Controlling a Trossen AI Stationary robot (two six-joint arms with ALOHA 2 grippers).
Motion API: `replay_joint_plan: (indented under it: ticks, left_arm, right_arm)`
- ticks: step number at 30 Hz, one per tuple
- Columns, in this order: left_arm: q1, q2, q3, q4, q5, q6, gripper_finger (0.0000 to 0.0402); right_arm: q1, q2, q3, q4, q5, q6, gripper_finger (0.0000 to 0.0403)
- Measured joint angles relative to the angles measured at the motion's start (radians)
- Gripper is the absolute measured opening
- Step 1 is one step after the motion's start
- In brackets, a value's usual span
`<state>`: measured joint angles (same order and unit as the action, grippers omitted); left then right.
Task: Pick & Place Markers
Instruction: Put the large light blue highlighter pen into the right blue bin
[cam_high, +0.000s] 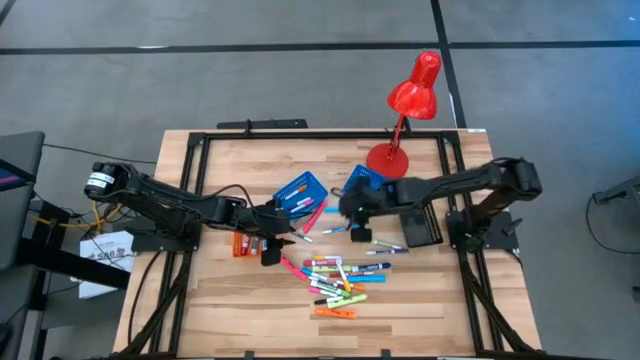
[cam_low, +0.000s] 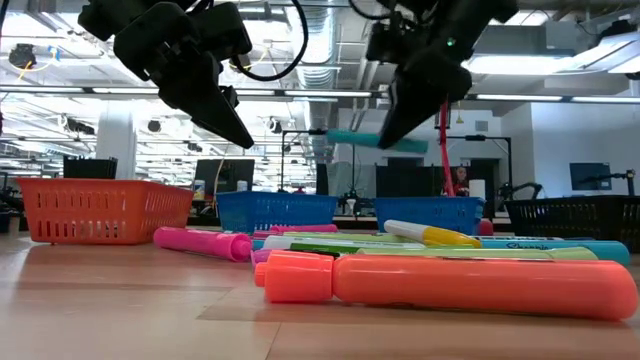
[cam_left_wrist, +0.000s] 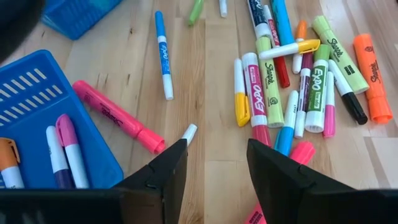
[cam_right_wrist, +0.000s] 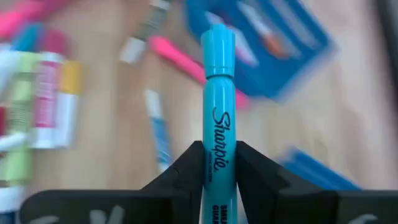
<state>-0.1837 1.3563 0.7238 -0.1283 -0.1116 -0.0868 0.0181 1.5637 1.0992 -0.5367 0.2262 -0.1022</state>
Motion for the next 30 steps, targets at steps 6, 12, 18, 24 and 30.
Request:
replay_joint_plan:
  ticks: [6, 12, 18, 24, 30]
  left_arm:
    - [0.000, 0.000, 0.000, 0.003, 0.000, 0.000, 0.0163]
    - [0.000, 0.000, 0.000, 0.011, 0.000, 0.000, 0.0163]
    - [0.000, 0.000, 0.000, 0.026, 0.000, 0.000, 0.0163]
    - [0.000, 0.000, 0.000, 0.031, 0.000, 0.000, 0.0163]
    - [0.000, 0.000, 0.000, 0.032, 0.000, 0.000, 0.0163]
  right_arm:
    - [-0.083, -0.078, -0.108, -0.035, 0.043, 0.133, 0.0072]
    - [-0.183, -0.067, -0.225, 0.010, 0.041, 0.166, 0.0075]
    - [-0.213, -0.068, -0.257, 0.055, 0.036, 0.224, 0.0076]
    - [-0.217, -0.068, -0.257, 0.051, 0.037, 0.252, 0.0082]
    - [-0.217, -0.069, -0.257, 0.052, 0.037, 0.252, 0.0103]
